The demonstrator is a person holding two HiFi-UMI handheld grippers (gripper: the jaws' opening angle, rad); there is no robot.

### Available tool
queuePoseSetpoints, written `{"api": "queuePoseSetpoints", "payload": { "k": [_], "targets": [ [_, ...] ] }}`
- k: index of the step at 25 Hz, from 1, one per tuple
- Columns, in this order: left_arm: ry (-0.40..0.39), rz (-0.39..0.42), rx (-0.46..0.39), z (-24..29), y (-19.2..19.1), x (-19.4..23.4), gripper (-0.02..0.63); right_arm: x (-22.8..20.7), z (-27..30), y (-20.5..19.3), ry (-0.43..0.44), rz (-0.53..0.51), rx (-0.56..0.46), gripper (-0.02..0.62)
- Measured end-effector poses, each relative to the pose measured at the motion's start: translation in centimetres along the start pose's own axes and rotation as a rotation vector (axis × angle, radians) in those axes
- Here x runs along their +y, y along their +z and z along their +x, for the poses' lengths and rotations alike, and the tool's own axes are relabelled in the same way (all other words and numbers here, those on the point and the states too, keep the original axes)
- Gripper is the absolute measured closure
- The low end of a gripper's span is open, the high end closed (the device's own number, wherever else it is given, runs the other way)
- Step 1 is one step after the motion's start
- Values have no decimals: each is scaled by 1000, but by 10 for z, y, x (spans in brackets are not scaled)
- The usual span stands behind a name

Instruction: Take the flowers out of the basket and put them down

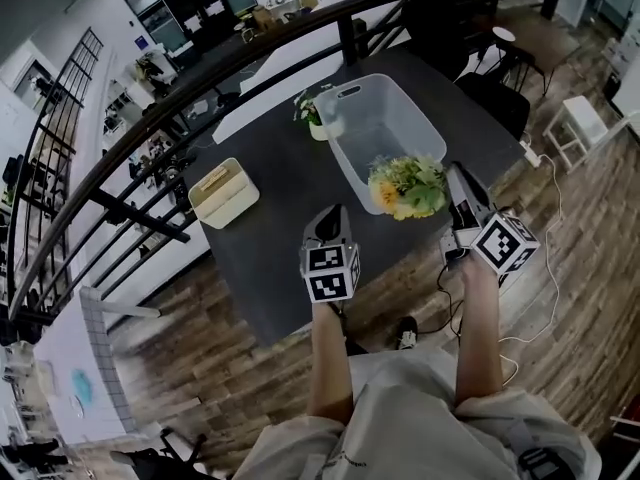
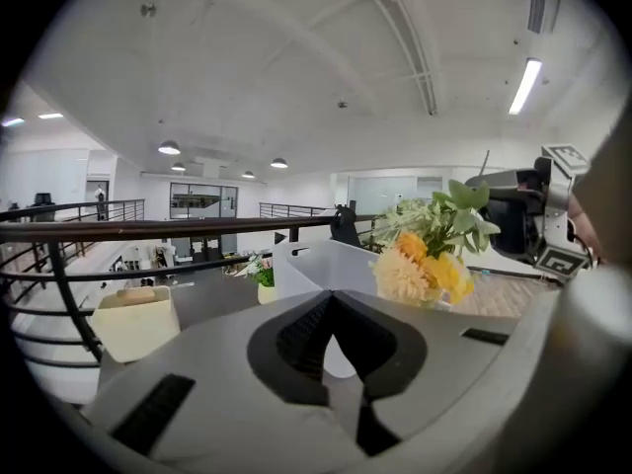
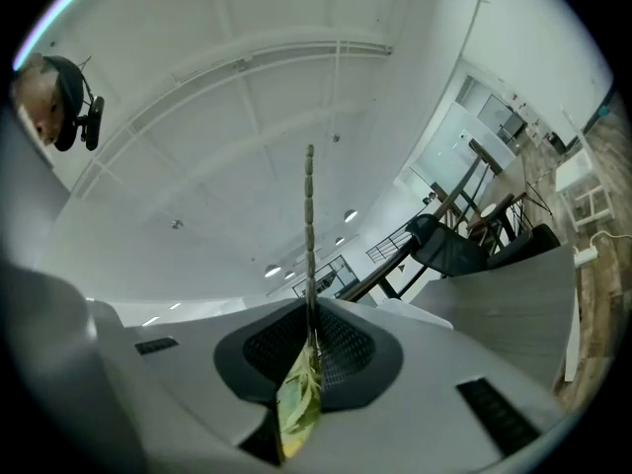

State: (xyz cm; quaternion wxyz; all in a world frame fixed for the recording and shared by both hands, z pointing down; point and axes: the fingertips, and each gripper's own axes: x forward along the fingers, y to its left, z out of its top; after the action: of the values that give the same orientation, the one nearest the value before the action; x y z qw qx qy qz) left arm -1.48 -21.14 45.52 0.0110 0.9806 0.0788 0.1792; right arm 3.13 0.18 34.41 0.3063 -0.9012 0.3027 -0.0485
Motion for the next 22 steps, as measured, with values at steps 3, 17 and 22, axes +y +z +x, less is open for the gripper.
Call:
{"api": "queuePoseSetpoints", "payload": {
  "k": [3,17,22],
  "targets": [
    [-42,17,19,3,-3,19,586,19,7,-4,-19,-47,-20,549],
    [-99,-53,68,1,-46,142,586,105,69,-116,-36,-133,131,549],
    [-70,-83,80,-7,-61,181,586,108,92,-189,-25,-120,336,549]
  ]
}}
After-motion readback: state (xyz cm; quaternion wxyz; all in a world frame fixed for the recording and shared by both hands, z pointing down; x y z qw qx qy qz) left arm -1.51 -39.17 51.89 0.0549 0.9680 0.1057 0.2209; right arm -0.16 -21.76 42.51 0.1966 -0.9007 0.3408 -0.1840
